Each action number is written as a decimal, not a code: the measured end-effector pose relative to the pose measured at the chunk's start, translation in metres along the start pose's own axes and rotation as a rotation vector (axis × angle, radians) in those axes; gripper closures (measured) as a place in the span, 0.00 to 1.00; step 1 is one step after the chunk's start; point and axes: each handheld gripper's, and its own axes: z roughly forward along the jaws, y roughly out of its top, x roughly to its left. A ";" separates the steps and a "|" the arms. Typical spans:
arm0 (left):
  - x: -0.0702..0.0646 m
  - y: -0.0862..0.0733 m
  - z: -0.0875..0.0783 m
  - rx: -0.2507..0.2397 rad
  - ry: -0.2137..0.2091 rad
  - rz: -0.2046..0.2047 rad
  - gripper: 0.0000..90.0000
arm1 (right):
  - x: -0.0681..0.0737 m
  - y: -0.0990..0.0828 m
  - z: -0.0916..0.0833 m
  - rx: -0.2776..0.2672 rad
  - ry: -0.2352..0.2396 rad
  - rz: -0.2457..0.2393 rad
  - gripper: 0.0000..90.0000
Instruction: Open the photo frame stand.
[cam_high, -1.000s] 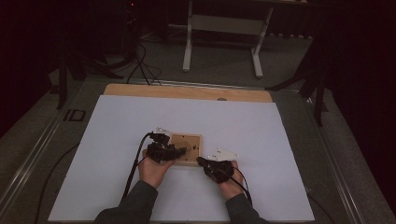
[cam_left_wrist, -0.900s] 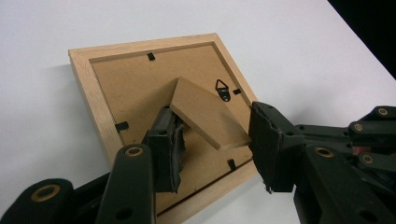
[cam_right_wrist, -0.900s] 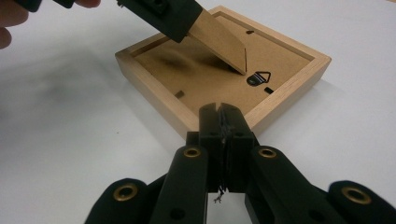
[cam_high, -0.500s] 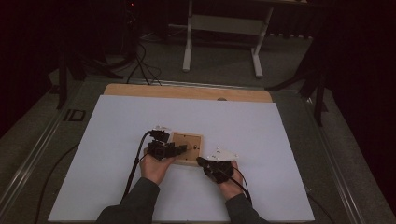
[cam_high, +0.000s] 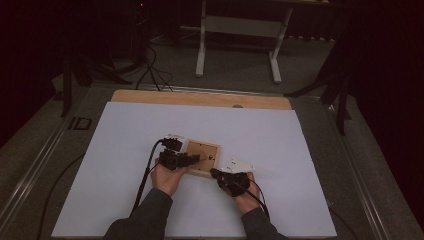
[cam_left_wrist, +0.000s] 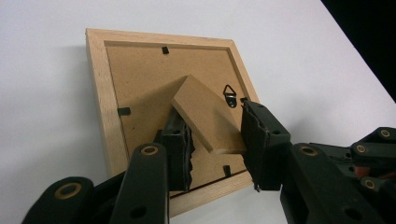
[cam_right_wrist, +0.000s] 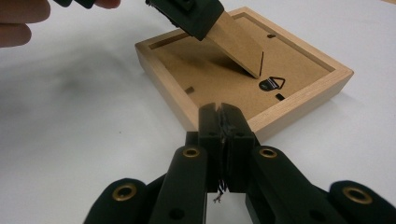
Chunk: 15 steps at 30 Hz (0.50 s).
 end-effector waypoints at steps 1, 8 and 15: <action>0.001 0.001 0.000 -0.004 0.004 -0.005 0.67 | 0.000 0.000 0.000 0.000 0.000 -0.001 0.97; 0.006 0.005 -0.001 -0.004 -0.032 -0.052 0.62 | 0.000 0.000 0.000 0.000 0.000 -0.001 0.97; 0.005 0.005 0.003 0.014 -0.028 -0.061 0.68 | 0.000 0.000 0.000 0.000 0.000 0.000 0.97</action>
